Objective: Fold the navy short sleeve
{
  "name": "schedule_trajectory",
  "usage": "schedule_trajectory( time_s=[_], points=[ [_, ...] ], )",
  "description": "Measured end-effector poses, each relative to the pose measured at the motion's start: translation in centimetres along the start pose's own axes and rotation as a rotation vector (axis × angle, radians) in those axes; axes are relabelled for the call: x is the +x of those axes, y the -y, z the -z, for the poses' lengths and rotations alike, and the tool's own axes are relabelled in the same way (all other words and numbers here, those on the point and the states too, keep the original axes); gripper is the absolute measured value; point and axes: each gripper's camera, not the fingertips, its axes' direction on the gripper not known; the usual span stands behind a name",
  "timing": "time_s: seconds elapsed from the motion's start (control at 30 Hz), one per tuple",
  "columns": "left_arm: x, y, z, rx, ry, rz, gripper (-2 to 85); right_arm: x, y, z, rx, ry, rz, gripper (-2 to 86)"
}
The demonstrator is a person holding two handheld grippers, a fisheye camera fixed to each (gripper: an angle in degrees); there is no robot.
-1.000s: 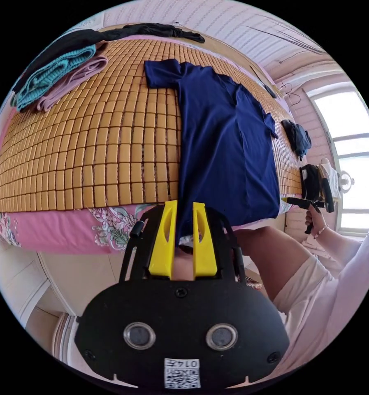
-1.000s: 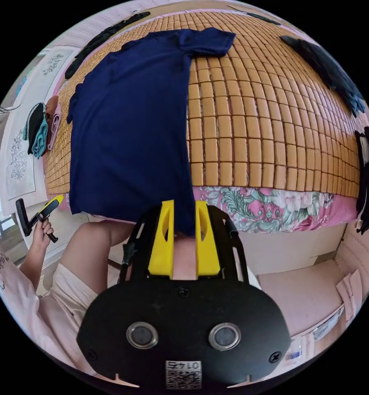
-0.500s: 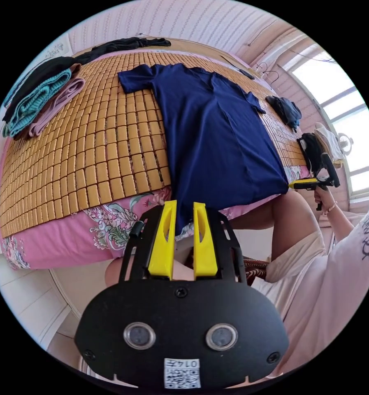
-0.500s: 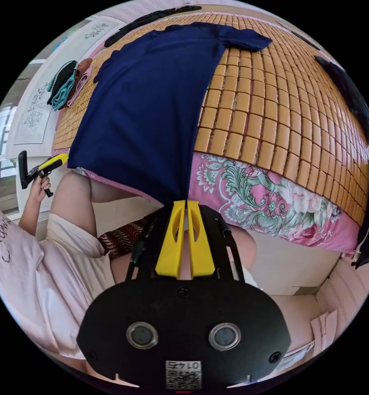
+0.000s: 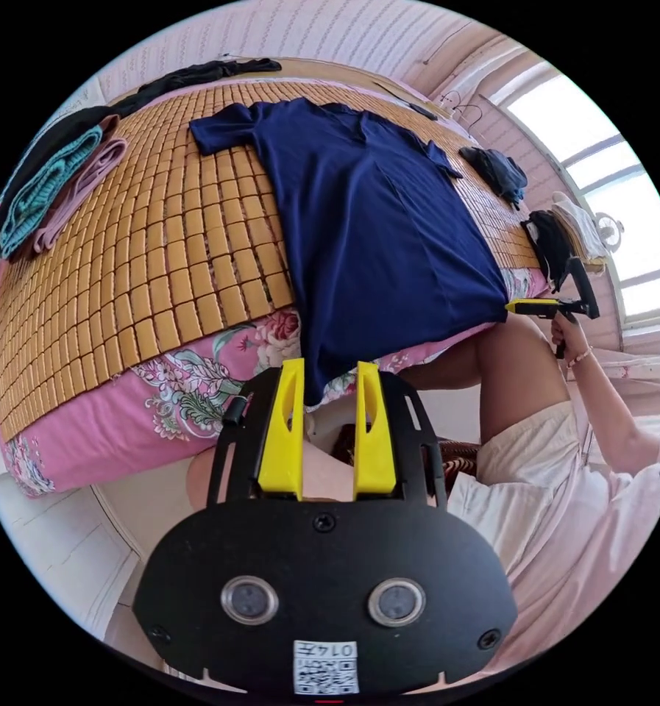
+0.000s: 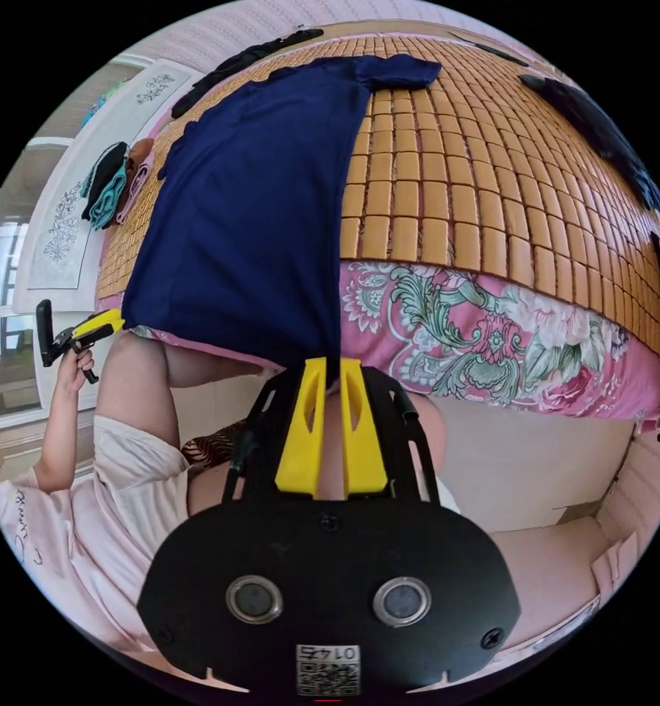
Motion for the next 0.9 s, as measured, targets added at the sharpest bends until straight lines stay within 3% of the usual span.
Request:
schedule_trajectory(
  time_s=[0.17,0.27,0.37,0.53,0.6,0.67,0.9],
  points=[
    [5.2,-0.2,0.7,0.062,0.071,-0.117,9.1,-1.2,-2.7,3.1,0.064,-0.032,0.010,0.8],
    [8.3,0.2,-0.9,0.034,0.120,-0.193,8.9,-2.8,-3.7,4.5,0.058,-0.194,-0.013,1.1],
    [9.9,0.4,-2.1,0.032,0.136,-0.216,8.5,-8.3,-4.1,6.2,0.143,-0.219,0.156,2.2],
    [11.0,1.7,-5.1,-0.012,0.108,-0.225,8.3,-18.9,-2.1,3.0,0.053,-0.161,0.473,6.5],
    [11.3,2.3,-6.7,-0.042,0.123,-0.230,7.8,-22.1,-0.8,-0.1,-0.060,-0.242,0.535,6.4],
    [11.2,2.4,-7.6,-0.053,0.150,-0.226,6.1,-23.1,-0.7,-0.8,-0.047,-0.362,0.544,1.5],
    [10.6,1.6,-6.6,-0.018,0.112,-0.254,-0.5,-22.0,-3.0,3.6,-0.022,-0.221,0.547,0.0]
  ],
)
